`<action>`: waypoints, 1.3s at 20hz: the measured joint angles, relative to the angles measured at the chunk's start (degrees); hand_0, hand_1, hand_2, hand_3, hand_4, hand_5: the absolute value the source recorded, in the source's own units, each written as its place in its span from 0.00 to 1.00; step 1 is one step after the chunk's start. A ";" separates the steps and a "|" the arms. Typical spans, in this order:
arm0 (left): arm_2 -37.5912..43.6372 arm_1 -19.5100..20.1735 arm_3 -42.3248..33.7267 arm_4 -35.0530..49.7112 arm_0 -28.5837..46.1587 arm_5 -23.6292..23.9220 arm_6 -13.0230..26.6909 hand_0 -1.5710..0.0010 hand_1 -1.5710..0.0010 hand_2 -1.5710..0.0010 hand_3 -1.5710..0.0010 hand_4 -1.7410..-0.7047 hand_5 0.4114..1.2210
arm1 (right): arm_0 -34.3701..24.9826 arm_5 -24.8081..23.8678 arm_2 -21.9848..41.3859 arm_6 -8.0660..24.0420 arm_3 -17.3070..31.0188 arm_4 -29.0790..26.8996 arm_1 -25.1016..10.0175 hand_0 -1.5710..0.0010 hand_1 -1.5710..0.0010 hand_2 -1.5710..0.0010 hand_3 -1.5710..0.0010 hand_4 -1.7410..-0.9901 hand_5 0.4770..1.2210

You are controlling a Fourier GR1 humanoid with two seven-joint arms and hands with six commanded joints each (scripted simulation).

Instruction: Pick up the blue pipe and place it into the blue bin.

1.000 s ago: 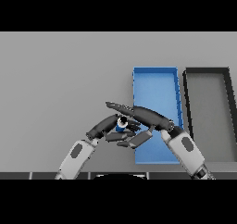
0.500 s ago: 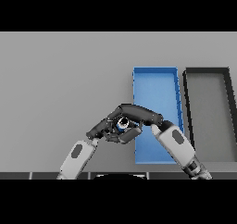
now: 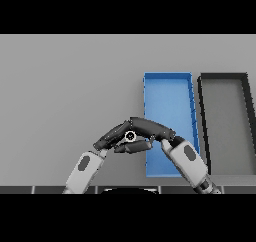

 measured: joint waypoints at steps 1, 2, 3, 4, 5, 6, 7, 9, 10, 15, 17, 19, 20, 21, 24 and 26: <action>-0.16 -0.21 -0.32 -0.02 0.42 0.37 -0.14 0.00 0.00 0.01 0.09 0.01 1.00 | 0.13 -0.12 -0.33 1.36 -0.21 -0.73 0.58 0.02 0.02 0.02 0.03 0.33 0.94; 0.12 -0.05 -0.31 -0.05 0.33 0.46 -0.57 0.00 0.00 0.00 0.09 0.01 1.00 | 0.31 -0.31 -0.05 2.03 -0.28 -0.50 1.53 0.02 0.02 0.02 0.02 0.33 0.95; 0.19 -0.34 -0.13 -0.17 0.06 0.51 -0.83 0.00 0.00 0.00 0.20 0.01 1.00 | 0.76 -0.66 -0.26 2.42 -0.69 -0.50 2.03 0.01 0.01 0.01 0.02 0.33 0.96; 0.41 0.04 -0.63 -0.43 -0.10 0.41 -0.05 0.08 0.13 0.15 0.33 0.11 1.00 | 1.00 -0.69 -0.78 1.56 -0.36 -0.54 2.49 0.01 0.01 0.01 0.02 0.33 0.97; 0.32 0.46 -0.79 -1.27 0.44 0.32 -0.88 0.25 0.30 0.32 0.46 0.22 1.00 | 1.18 -0.64 -0.79 1.71 -0.46 0.36 2.80 0.01 0.01 0.01 0.01 0.33 0.97; 0.57 0.53 -0.40 -2.19 -0.15 -0.09 -0.07 0.40 0.44 0.46 0.57 0.32 1.00 | 1.53 -0.81 -0.42 1.69 -0.69 1.42 3.31 0.01 0.01 0.01 0.01 0.33 0.98; 0.23 1.00 -0.49 -2.96 0.27 -1.03 -0.65 0.52 0.55 0.56 0.66 0.41 1.00 | 1.73 -0.12 -1.10 2.37 -1.05 0.96 3.00 0.01 0.01 0.01 0.01 0.32 0.98; 0.77 0.86 -0.45 -4.02 -0.43 -3.45 0.13 0.69 0.71 0.72 0.78 0.54 0.91 | 1.62 -0.55 -0.95 3.21 -1.35 1.81 4.30 0.00 0.00 0.00 0.00 0.32 0.99; 0.82 0.94 -0.39 -4.52 0.06 -4.24 0.63 0.75 0.77 0.78 0.82 0.59 0.80 | 1.80 0.06 -1.67 3.80 -1.16 1.84 4.13 0.00 0.00 0.00 0.00 0.32 0.99; 1.97 0.88 0.28 -4.15 0.05 -5.00 6.44 0.92 0.93 0.93 0.94 0.72 0.39 | 1.91 0.48 -2.52 1.41 -1.50 3.60 5.85 0.00 0.00 0.00 0.00 0.32 1.00; 2.51 0.98 0.32 -4.11 -0.19 -4.54 5.91 0.95 0.95 0.95 0.96 0.74 0.28 | 2.21 0.60 -2.72 0.14 -1.77 4.29 5.98 0.00 0.00 0.00 0.00 0.32 1.00; 2.90 -0.15 1.58 -3.82 -0.37 -3.95 8.33 0.97 0.97 0.97 0.98 0.74 0.21 | 1.34 0.84 -3.59 1.34 -0.65 4.05 6.36 0.00 0.00 0.00 0.00 0.32 1.00; 3.24 -0.41 1.79 -3.68 -0.66 -3.63 8.76 0.97 0.98 0.98 0.98 0.75 0.18 | 1.88 1.11 -3.67 0.22 -1.13 3.51 6.57 0.00 0.00 0.00 0.00 0.32 1.00; 3.28 0.03 1.30 -3.39 -0.09 -3.94 8.87 0.98 0.98 0.98 0.98 0.75 0.16 | 1.80 1.06 -3.99 -0.30 -0.86 3.87 6.70 0.00 0.00 0.00 0.00 0.32 1.00; 3.22 -0.05 1.05 -3.25 -0.08 -3.71 9.45 0.99 0.99 0.99 0.99 0.74 0.12 | -0.29 0.37 -5.94 3.73 -1.51 -0.24 8.10 0.00 0.00 0.00 0.00 0.33 1.00; 3.10 -0.13 1.15 -3.87 -0.24 -2.98 10.16 0.99 0.99 0.99 1.00 0.74 0.10 | -3.05 -0.58 -7.67 8.21 -1.72 -3.74 9.06 0.00 0.00 0.00 0.00 0.33 1.00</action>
